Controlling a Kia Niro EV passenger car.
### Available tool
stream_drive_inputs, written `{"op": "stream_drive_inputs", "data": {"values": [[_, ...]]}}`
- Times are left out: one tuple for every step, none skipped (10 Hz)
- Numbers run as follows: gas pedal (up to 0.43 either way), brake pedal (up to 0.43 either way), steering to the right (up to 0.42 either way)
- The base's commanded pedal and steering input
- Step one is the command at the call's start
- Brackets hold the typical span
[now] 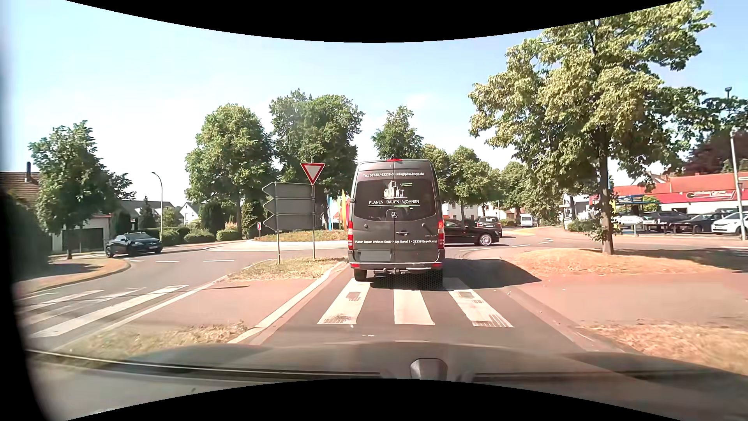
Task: Follow the waypoints while adhering to traffic rules and regulations
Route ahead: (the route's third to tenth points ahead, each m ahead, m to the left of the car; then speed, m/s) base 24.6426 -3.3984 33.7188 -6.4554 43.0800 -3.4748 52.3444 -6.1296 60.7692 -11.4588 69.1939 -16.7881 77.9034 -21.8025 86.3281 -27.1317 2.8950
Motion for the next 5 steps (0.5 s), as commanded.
{"op": "stream_drive_inputs", "data": {"values": [[0.0,0.006,0.011],[0.0,0.006,0.01],[0.0,0.006,0.01],[0.0,0.006,0.01],[0.0,0.006,0.01]]}}
